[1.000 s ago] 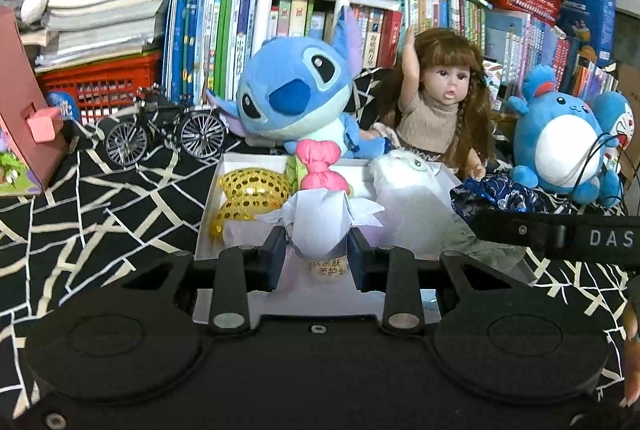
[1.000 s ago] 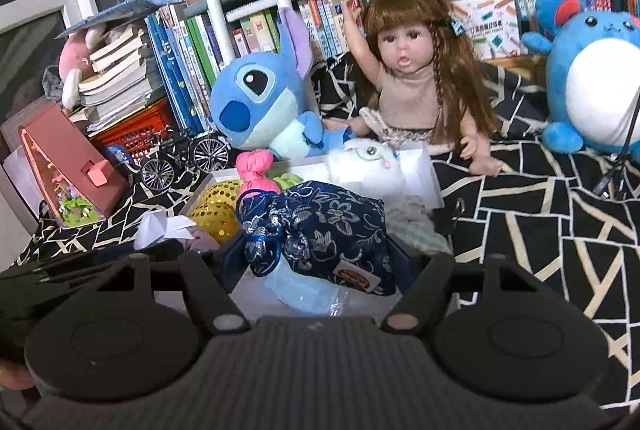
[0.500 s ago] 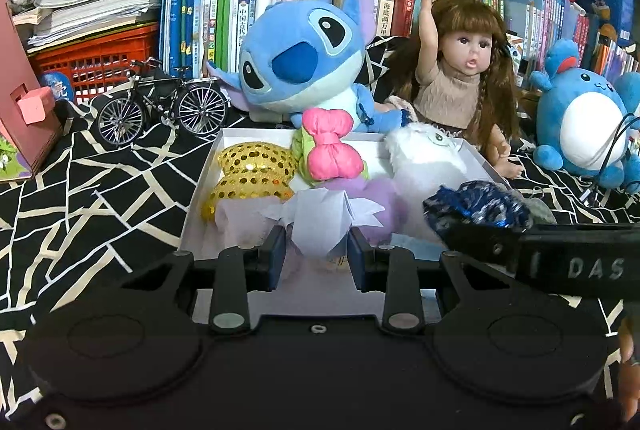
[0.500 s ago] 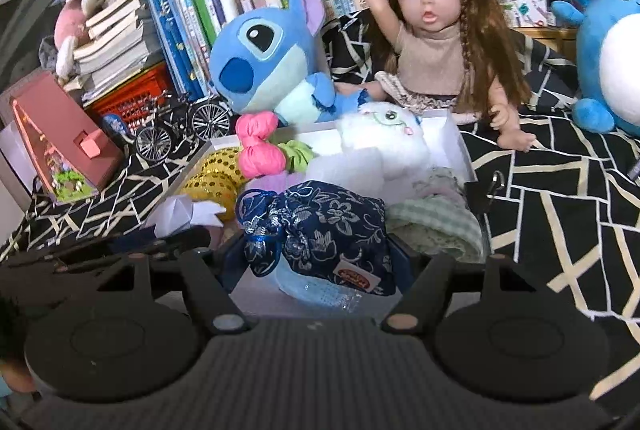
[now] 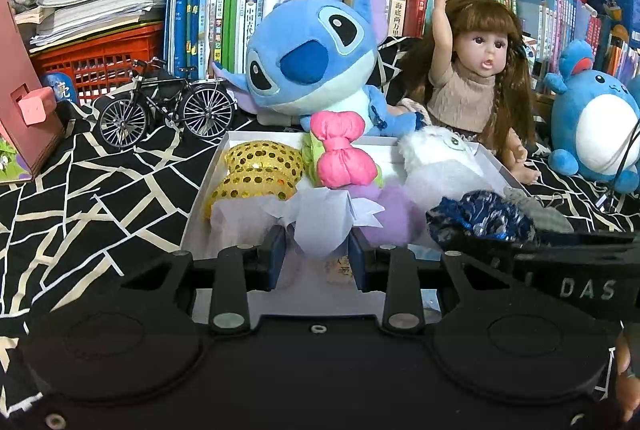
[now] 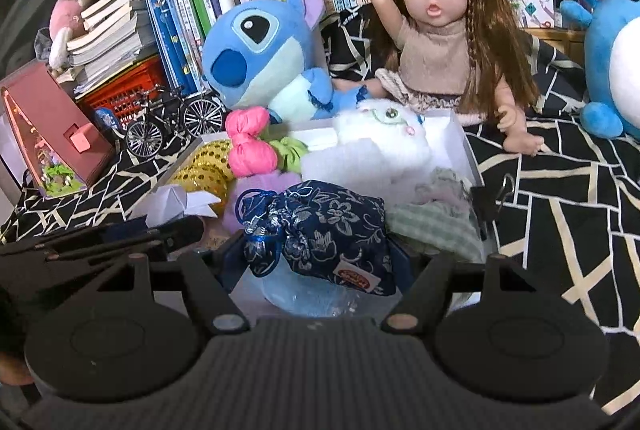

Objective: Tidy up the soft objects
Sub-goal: 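Lower the paper and pouch into the box and open both tools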

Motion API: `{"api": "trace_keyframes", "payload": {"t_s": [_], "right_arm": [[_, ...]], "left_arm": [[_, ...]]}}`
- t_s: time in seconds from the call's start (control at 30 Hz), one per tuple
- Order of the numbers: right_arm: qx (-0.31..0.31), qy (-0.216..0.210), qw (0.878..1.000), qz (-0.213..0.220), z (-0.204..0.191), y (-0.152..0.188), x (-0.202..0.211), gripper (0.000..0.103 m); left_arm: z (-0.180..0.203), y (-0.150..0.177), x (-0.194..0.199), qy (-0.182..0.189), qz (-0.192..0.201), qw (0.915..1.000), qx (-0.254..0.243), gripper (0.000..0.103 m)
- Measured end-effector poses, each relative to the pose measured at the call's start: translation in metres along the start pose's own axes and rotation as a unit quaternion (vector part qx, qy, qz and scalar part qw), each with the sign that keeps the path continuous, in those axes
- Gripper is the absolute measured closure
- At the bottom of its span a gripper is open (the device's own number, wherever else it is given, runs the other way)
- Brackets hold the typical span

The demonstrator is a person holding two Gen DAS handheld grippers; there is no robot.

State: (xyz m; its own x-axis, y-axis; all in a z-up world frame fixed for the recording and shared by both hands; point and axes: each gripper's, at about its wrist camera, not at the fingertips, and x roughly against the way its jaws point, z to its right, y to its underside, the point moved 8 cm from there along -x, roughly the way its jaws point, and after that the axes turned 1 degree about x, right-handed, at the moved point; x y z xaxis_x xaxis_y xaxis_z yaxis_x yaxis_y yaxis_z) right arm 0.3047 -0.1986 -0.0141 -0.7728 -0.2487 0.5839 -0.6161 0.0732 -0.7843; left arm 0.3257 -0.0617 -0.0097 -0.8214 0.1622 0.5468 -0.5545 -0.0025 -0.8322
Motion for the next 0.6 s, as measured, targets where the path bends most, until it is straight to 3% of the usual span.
{"api": "trace_keyframes", "payload": {"t_s": [0.6], "right_arm": [[-0.009, -0.009, 1.000, -0.004, 0.0042, 0.0101, 0.0004, 0.023]], "left_arm": [[0.0047, 0.0059, -0.0002, -0.003, 0.005, 1.0000, -0.003, 0.063]]}}
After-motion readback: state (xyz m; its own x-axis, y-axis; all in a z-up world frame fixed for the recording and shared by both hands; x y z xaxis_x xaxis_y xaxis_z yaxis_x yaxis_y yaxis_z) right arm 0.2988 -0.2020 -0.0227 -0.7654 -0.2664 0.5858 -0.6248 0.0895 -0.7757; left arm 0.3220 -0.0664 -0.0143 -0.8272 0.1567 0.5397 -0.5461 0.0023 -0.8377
